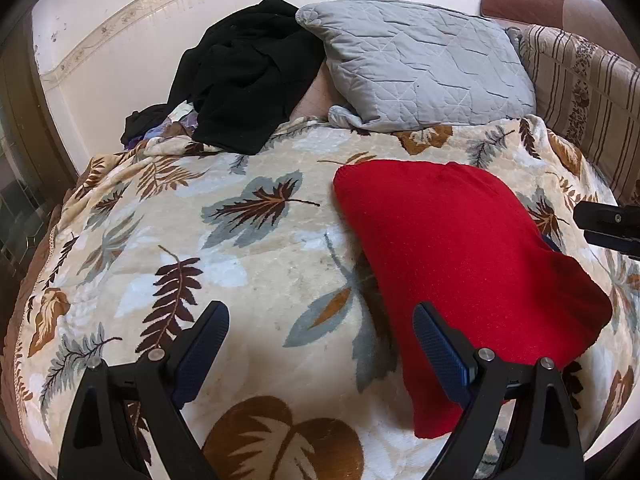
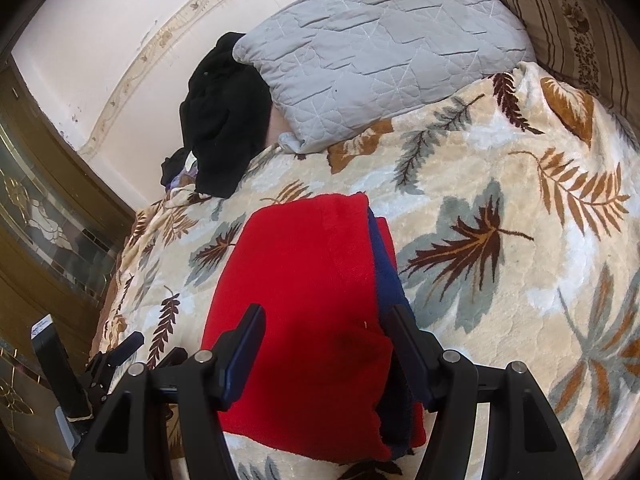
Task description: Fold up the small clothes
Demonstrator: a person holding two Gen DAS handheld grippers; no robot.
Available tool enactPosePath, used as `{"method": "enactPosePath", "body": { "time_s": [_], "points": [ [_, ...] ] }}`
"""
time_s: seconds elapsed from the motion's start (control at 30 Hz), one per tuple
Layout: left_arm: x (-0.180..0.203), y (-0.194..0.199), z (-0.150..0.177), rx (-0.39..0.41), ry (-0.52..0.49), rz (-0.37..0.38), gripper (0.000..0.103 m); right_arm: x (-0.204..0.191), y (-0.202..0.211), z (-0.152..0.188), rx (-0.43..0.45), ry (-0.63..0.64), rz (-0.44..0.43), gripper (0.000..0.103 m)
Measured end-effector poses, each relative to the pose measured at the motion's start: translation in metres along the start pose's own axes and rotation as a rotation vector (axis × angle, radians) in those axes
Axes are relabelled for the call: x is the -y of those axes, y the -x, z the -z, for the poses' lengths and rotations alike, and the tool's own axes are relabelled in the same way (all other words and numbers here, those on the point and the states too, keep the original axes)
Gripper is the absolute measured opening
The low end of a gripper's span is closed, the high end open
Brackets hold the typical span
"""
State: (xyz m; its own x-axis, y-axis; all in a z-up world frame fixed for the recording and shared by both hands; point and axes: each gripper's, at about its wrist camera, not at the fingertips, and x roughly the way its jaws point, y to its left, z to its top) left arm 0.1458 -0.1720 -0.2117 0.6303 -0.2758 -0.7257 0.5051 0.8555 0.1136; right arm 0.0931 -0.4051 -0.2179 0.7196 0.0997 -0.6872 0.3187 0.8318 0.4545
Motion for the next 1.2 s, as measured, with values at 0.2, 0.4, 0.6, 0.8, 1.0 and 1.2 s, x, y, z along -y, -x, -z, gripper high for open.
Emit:
{"method": "enactPosePath", "body": {
  "time_s": [0.2,0.4,0.6,0.8,1.0,1.2],
  "points": [
    [0.003,-0.003,-0.001,-0.004,-0.002,0.005,0.093,0.003,-0.007,0.000,-0.011,-0.017,-0.011,0.068],
    [0.007,-0.007,-0.004,-0.011,-0.006,0.017,0.093,0.004,-0.014,-0.001,-0.016,-0.018,-0.028,0.068],
    [0.011,-0.013,-0.009,-0.016,-0.016,0.043,0.093,0.015,-0.027,-0.007,-0.032,-0.048,-0.080,0.068],
    [0.012,-0.019,-0.017,-0.021,-0.013,0.087,0.093,0.029,-0.039,-0.016,-0.049,-0.094,-0.120,0.068],
    [0.016,-0.026,-0.023,-0.019,-0.027,0.098,0.093,0.034,-0.049,-0.020,-0.065,-0.082,-0.120,0.068],
    [0.016,-0.029,-0.027,-0.018,-0.035,0.117,0.093,0.040,-0.056,-0.023,-0.073,-0.091,-0.126,0.068]
  ]
}}
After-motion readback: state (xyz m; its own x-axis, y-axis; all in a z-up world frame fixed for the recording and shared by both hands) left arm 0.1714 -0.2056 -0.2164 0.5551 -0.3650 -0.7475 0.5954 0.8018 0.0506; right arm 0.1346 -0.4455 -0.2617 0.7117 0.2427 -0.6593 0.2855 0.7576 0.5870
